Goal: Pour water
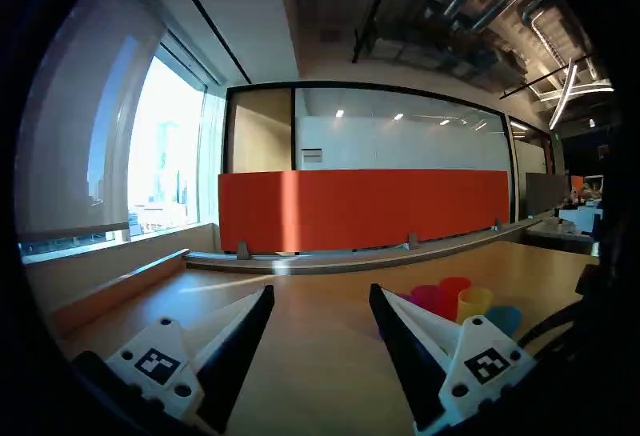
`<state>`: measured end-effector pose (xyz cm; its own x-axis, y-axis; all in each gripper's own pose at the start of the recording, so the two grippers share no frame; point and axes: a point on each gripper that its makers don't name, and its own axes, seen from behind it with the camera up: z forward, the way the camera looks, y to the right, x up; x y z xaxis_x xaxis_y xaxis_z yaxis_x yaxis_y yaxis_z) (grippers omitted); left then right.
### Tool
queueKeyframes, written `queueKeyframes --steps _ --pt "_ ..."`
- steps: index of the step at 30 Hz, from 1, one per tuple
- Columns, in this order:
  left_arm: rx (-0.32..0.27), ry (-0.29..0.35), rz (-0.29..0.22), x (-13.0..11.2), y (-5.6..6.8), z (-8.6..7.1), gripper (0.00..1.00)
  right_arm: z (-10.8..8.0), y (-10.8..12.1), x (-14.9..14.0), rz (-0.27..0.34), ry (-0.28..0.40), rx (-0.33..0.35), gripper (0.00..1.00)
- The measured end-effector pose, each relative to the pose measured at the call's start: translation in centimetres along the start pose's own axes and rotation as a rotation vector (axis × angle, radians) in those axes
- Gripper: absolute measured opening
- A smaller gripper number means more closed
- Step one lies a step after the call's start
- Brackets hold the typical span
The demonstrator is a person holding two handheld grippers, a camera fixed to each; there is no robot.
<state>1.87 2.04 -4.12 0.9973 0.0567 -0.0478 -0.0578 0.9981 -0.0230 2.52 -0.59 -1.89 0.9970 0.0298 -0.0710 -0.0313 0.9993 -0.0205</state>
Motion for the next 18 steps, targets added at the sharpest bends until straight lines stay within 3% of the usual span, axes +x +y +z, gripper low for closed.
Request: queueKeyframes --steps 8,18 --pt "0.054 0.034 -0.032 -0.2 -0.9 0.3 0.88 0.0 0.0 -0.4 0.004 -0.035 -0.019 1.00" --pt "0.060 0.036 -0.057 -2.4 -1.9 0.9 0.88 0.0 -0.4 0.0 0.001 -0.049 -0.034 1.00"
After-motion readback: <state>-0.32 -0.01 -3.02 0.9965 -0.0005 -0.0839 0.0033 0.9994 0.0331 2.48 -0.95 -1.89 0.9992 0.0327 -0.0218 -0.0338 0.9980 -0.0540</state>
